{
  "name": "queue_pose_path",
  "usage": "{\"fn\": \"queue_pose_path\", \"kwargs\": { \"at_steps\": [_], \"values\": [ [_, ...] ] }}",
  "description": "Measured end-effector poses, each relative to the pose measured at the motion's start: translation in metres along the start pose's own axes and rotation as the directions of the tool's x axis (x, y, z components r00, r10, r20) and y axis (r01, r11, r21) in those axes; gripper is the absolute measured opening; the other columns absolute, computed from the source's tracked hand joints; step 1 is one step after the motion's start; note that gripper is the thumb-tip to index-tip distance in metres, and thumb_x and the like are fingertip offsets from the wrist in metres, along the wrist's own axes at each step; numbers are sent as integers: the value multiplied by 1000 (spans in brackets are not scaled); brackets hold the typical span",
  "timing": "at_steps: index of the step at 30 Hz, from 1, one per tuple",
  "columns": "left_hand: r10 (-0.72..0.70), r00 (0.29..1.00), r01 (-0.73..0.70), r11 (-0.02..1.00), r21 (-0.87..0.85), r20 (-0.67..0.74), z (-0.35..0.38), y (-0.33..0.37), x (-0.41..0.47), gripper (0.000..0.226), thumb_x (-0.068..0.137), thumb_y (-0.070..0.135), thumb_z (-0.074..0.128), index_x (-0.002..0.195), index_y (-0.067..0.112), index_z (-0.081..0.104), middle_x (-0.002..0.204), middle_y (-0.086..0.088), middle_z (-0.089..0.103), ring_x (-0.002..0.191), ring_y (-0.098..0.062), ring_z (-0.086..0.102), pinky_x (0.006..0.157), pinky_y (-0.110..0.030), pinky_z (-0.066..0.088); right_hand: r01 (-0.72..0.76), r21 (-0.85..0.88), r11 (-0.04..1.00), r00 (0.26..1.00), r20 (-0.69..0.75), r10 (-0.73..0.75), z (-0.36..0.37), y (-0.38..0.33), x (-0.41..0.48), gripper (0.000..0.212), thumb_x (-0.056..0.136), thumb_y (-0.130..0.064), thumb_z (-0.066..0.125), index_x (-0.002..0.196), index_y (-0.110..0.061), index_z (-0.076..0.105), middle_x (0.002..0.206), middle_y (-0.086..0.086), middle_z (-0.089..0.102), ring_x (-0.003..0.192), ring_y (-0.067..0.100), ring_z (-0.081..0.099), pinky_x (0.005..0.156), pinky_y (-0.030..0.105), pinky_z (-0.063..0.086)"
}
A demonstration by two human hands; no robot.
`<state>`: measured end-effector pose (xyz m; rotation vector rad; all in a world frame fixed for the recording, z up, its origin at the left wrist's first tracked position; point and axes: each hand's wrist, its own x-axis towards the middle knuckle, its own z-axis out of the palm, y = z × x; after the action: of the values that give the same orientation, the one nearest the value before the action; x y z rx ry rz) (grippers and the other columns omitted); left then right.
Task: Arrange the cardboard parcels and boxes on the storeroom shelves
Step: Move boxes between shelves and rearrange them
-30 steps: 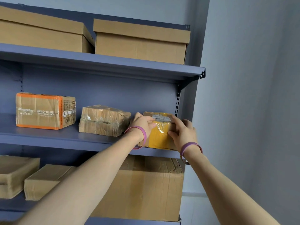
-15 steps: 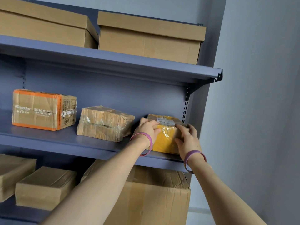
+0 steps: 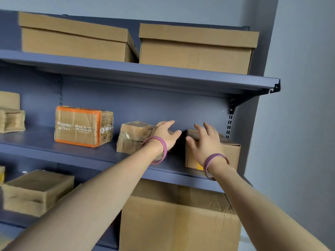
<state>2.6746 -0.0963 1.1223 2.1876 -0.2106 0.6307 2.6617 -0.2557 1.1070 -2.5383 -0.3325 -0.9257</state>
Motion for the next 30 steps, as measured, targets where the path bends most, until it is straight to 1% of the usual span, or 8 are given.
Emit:
{"fn": "queue_pose_path", "kwargs": {
  "at_steps": [4, 10, 13, 15, 20, 25, 27, 30],
  "values": [
    [-26, 999, 26, 1000, 16, -28, -37, -31, 7, 55, 99, 39, 57, 150, 24, 43, 160, -3, 33, 148, -19, 30, 119, -32, 24, 38, 79, 996, 998, 46, -41, 31, -39, 15, 57, 103, -41, 47, 153, -19, 31, 163, 6, 23, 151, 24, 14, 121, 35, 17],
    [-51, 998, 51, 999, 16, -34, -78, -86, 26, 59, 97, 41, 59, 151, 26, 41, 160, -2, 31, 146, -24, 33, 117, -37, 29, -117, 275, 954, 991, 99, 93, 75, -73, 37, 61, 101, -46, 48, 152, -17, 33, 157, 9, 34, 144, 31, 30, 119, 43, 26],
    [-83, 996, 83, 996, -26, -21, -88, -111, 36, 70, 94, 44, 64, 154, 26, 34, 159, -4, 28, 144, -28, 35, 114, -41, 33, -288, 443, 849, 958, 125, 259, 93, -79, 48, 65, 99, -53, 45, 152, -18, 33, 155, 11, 38, 140, 32, 39, 117, 45, 31],
    [-110, 994, 112, 991, -70, 27, -89, -127, 41, 81, 91, 45, 67, 158, 25, 25, 161, -5, 26, 146, -30, 32, 115, -44, 33, -371, 560, 740, 924, 143, 355, 103, -80, 52, 65, 101, -53, 42, 153, -16, 31, 154, 8, 41, 140, 29, 41, 114, 33, 30],
    [-179, 974, 206, 955, -215, 137, -79, -155, 49, 107, 89, 50, 69, 160, 23, -7, 164, -5, 25, 145, -29, 36, 115, -39, 31, -434, 757, 489, 852, 167, 497, 119, -78, 51, 64, 103, -50, 39, 155, -13, 28, 156, 4, 38, 143, 22, 35, 110, 27, 25],
    [-187, 967, 229, 936, -267, 174, -65, -171, 54, 115, 83, 51, 75, 160, 18, -4, 164, -6, 23, 147, -28, 31, 117, -40, 29, -458, 815, 355, 787, 186, 588, 134, -74, 59, 68, 102, -57, 32, 151, -10, 38, 154, 7, 42, 141, 27, 38, 116, 33, 25],
    [-195, 971, 229, 926, -301, 138, -65, -175, 56, 114, 82, 49, 77, 160, 21, -2, 165, -4, 22, 148, -28, 31, 116, -40, 29, -452, 813, 368, 784, 165, 599, 140, -69, 62, 67, 104, -55, 26, 149, -8, 41, 152, 10, 44, 138, 30, 42, 115, 34, 30],
    [-229, 973, 226, 892, -391, 39, -67, -184, 59, 111, 78, 47, 81, 159, 20, 11, 159, -4, 33, 142, -27, 39, 113, -39, 34, -446, 858, 255, 789, 243, 564, 142, -69, 58, 59, 103, -57, 27, 139, -20, 55, 145, 15, 52, 128, 33, 52, 115, 44, 35]
  ]
}}
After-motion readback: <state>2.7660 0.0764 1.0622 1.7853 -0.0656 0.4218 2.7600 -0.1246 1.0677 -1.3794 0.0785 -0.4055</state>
